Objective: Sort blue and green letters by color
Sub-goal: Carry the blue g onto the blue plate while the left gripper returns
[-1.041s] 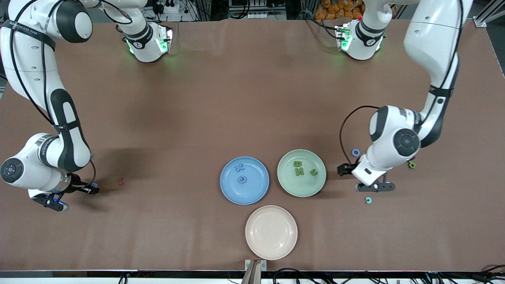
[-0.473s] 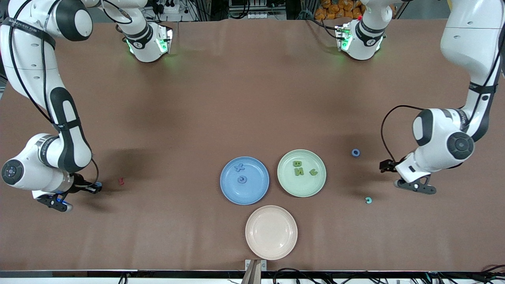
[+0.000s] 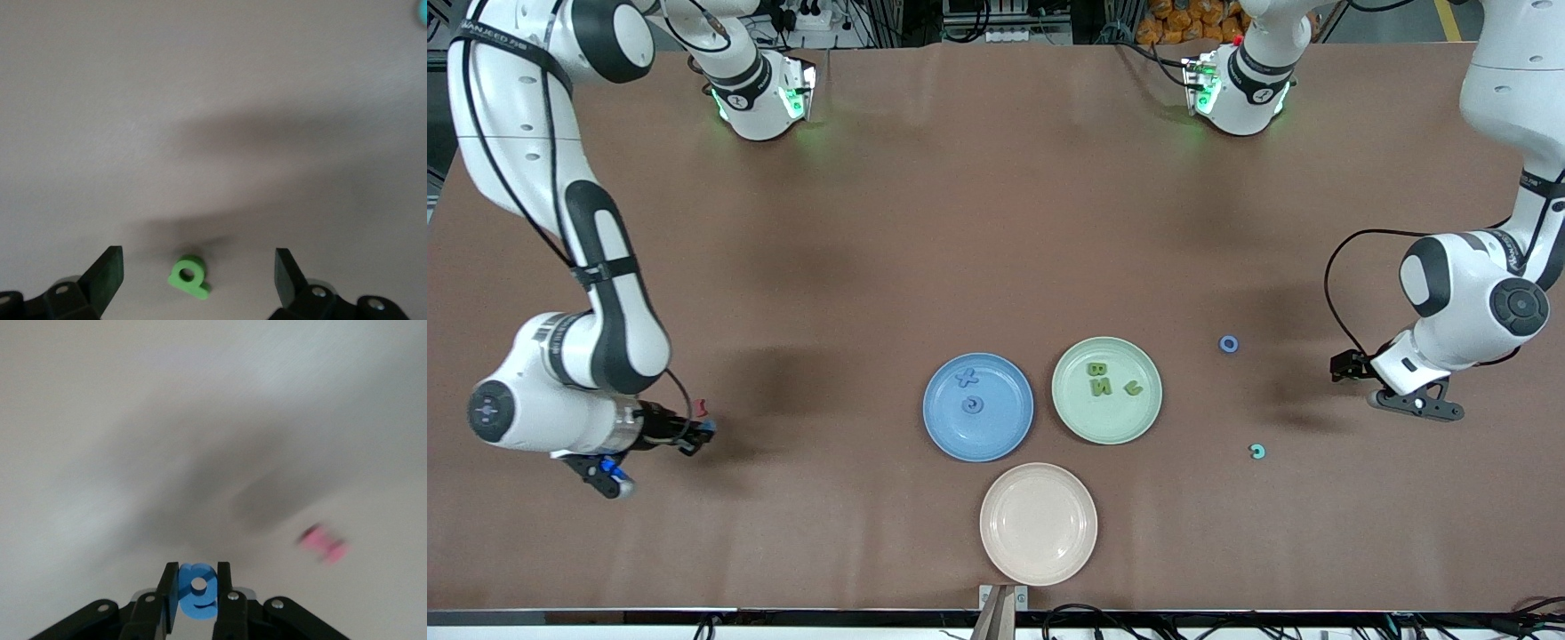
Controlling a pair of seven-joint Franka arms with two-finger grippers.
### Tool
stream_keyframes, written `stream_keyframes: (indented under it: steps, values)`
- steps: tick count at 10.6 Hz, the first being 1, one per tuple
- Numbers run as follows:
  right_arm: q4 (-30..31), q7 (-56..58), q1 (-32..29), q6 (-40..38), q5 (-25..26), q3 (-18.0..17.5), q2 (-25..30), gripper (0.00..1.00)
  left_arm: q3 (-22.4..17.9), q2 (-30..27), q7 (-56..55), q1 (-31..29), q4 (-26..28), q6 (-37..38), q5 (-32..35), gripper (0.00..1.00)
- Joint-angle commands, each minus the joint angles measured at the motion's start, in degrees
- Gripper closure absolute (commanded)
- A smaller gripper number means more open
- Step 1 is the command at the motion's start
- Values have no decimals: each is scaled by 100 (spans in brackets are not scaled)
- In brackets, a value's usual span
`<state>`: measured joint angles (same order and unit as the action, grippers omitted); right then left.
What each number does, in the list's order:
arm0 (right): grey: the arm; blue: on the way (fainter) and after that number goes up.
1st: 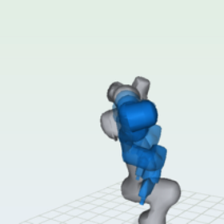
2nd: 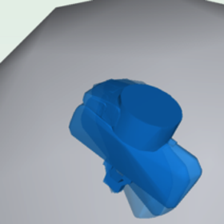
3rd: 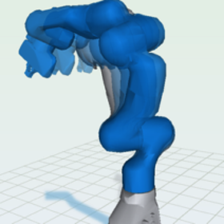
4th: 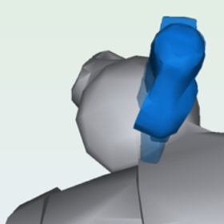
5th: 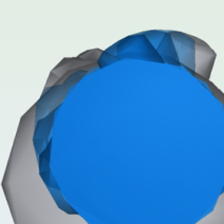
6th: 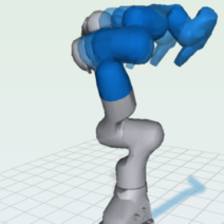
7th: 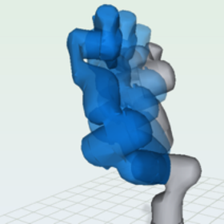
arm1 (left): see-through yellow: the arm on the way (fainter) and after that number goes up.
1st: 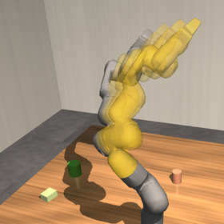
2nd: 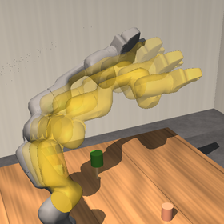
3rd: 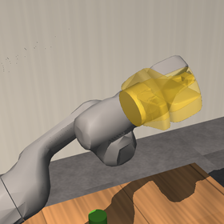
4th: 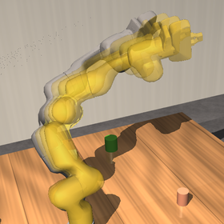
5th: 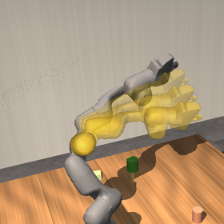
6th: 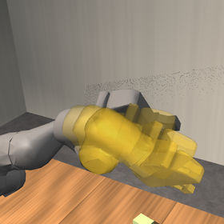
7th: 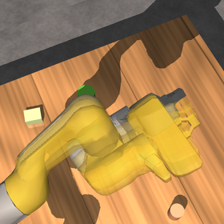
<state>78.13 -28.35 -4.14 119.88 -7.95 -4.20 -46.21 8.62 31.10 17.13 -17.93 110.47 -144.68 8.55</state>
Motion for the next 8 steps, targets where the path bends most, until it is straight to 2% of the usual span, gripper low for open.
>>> stream_keyframes:
  steps: [1,3,4,6,8]
  values:
    - [0,-1361,53,-61,-31,-711,51,100,78,-192,36,-307,457,-350,15,0]
    - [0,-2154,184,26,-22,-1134,42,100,69,-184,10,-377,571,-385,-99,0]
    - [0,-2548,333,210,-31,-1214,42,100,69,-192,10,-386,694,-481,-195,0]
    - [0,-3322,518,780,-302,-1600,16,100,69,-227,-8,-387,835,-561,-258,0]
    - [0,-4042,912,1421,-348,-1707,7,100,69,-219,-25,-387,844,-614,-284,0]
